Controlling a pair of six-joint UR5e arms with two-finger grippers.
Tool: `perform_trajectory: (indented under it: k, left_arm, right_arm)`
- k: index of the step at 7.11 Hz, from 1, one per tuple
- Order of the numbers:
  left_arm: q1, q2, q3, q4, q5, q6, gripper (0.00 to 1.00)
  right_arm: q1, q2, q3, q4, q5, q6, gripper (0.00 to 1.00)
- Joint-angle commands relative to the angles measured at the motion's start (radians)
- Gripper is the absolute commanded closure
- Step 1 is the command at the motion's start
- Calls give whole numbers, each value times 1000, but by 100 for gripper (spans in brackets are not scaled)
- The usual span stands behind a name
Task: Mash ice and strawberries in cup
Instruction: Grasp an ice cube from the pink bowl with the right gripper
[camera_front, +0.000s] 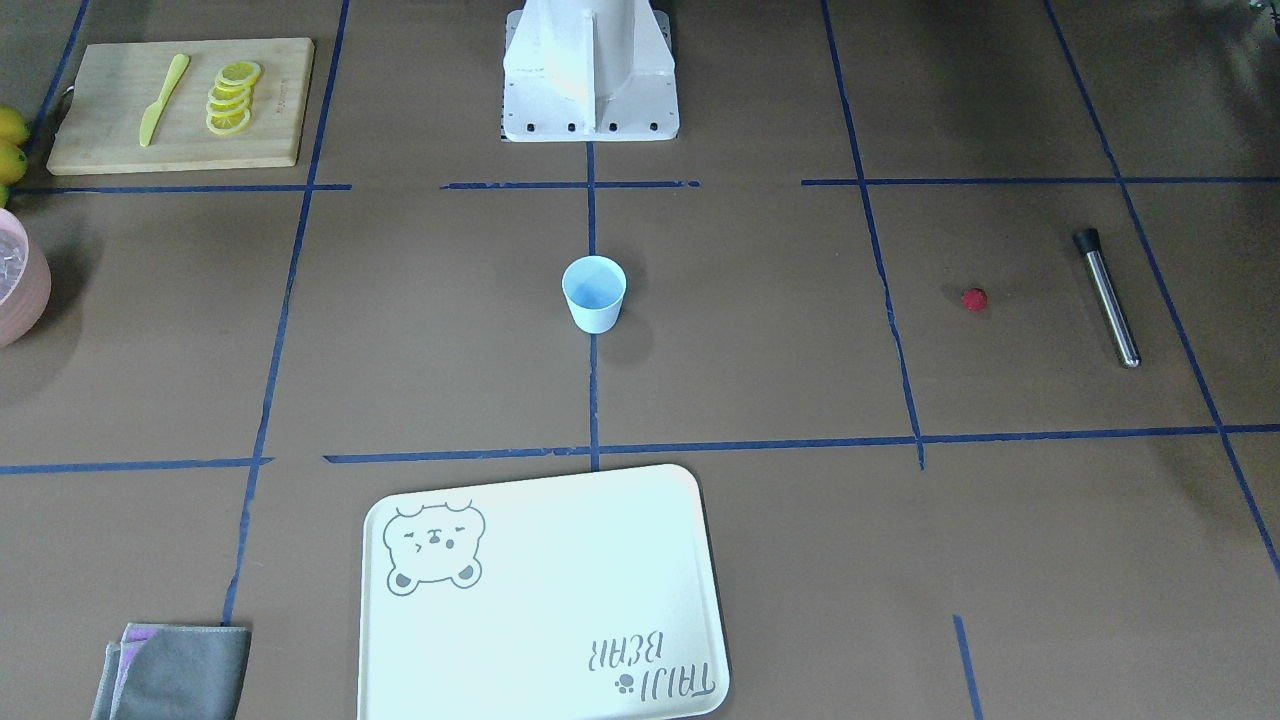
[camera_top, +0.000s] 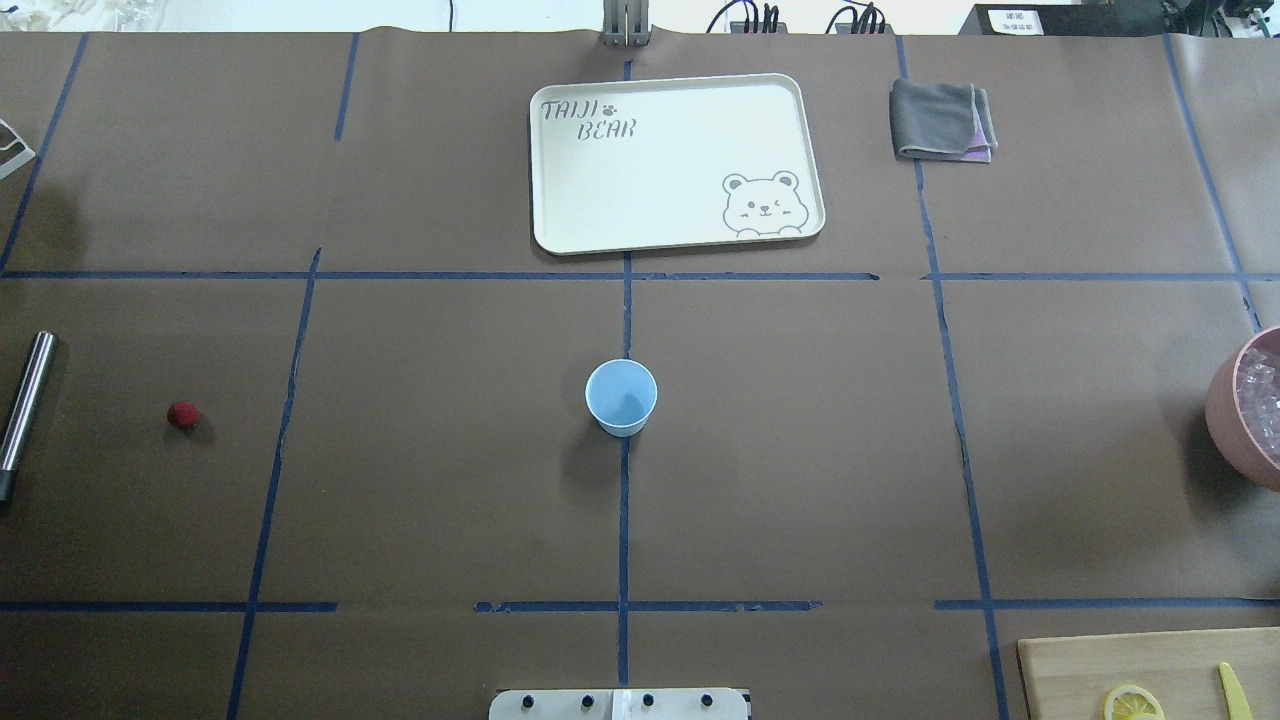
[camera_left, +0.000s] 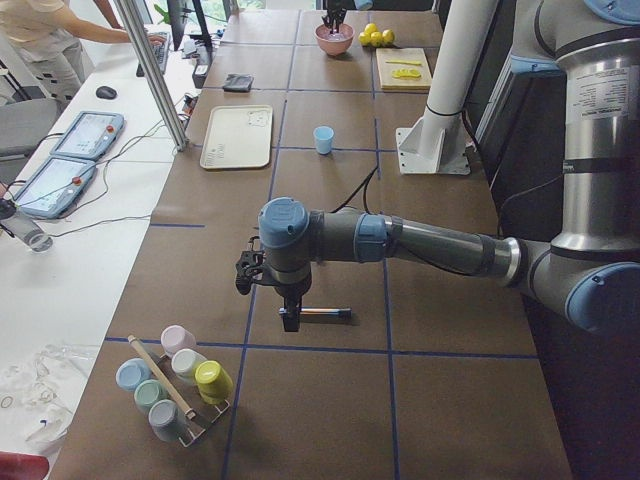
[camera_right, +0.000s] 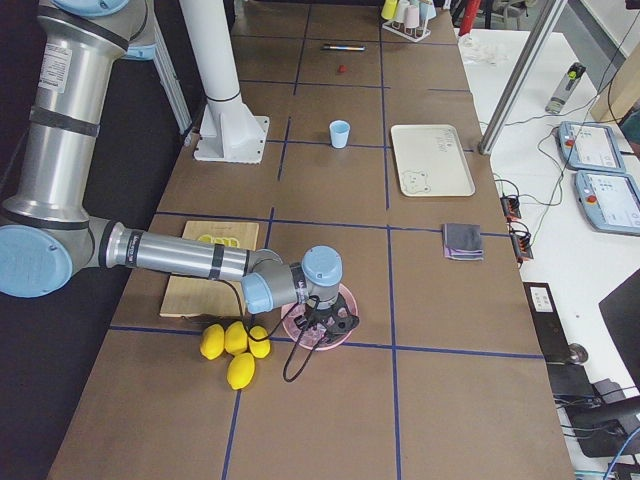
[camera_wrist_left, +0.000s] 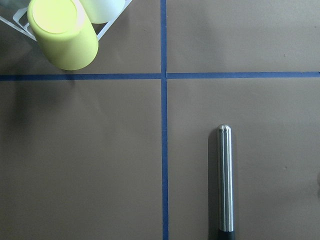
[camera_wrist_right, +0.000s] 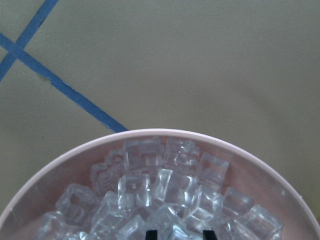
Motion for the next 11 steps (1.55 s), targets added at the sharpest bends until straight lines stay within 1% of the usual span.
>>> perform_trajectory:
  k: [1,5,6,7,9,10,11]
  left_arm:
    - [0,1,-4,1,0,0,0]
    - [-1,1,-5,4,-2,-2,0]
    - [-1,5,-11,6,-29,-3,0]
    - [-3,13,-20,6,-52,-3,0]
    - [-1,13,-33,9,-52,-5,0]
    - [-3,15,-37,4,-54,3,0]
    - [-3,34,-59,1,-54,2,0]
  right_arm:
    - [0,0,8,0,2,4,100]
    - [30,-14,30,0,-12,5,100]
    - [56,-14,36,0,-10,5,100]
    - [72,-18,78,-5,-4,5,100]
    - [74,-14,166,-8,-3,8,100]
    - [61,4,200,-3,19,16,100]
    - [26,47,241,-5,69,48,100]
